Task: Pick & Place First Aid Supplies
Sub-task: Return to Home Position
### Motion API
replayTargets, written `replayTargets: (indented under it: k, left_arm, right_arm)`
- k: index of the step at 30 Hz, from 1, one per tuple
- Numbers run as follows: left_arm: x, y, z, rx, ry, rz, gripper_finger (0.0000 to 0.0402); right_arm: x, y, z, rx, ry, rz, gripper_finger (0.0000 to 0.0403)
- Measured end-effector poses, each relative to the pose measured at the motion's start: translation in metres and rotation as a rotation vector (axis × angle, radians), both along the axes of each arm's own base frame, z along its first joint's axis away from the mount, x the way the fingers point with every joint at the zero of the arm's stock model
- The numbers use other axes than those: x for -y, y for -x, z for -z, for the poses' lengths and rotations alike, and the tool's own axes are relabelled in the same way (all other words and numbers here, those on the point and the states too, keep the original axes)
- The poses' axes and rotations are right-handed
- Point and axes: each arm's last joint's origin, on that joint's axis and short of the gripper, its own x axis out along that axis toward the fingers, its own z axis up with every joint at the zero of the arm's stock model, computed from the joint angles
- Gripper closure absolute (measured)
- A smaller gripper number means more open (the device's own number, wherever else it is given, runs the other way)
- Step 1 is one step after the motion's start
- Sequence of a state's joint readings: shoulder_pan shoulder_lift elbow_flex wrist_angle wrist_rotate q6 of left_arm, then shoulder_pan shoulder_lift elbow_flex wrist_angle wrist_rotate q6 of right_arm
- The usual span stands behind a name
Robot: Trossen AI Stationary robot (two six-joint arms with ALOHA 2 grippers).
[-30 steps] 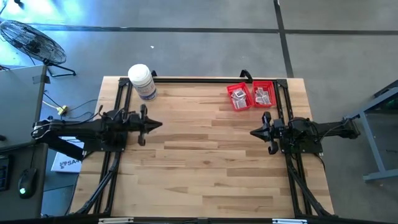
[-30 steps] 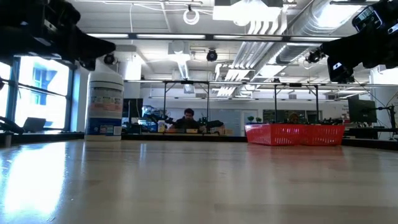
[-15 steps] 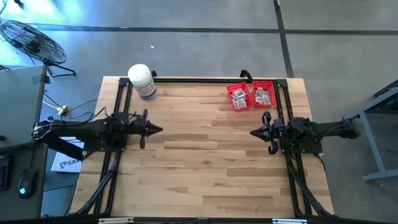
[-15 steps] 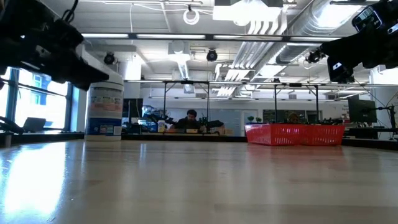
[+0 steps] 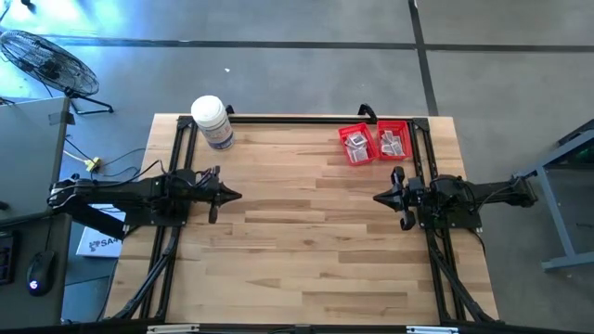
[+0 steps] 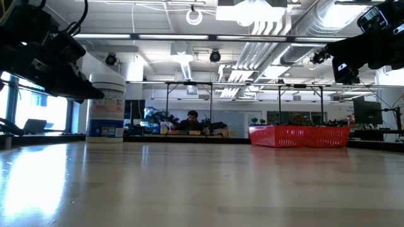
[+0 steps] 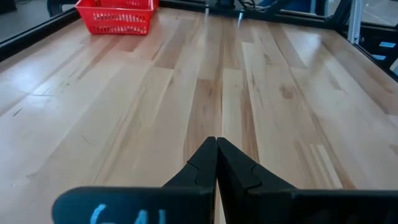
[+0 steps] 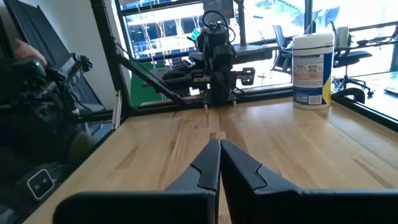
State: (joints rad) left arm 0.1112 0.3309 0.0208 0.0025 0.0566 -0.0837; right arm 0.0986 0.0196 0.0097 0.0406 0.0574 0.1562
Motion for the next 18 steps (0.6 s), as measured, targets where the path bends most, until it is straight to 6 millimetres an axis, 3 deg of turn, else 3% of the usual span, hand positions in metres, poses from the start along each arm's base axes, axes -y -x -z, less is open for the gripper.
replayTargets:
  k: [18]
  left_arm:
    - [0.0,0.0001,0.0005,-0.003,0.0,-0.001,0.0401]
  right_arm:
    - [0.0,0.0,-0.0001,0.001,0.0,0.0,0.0395]
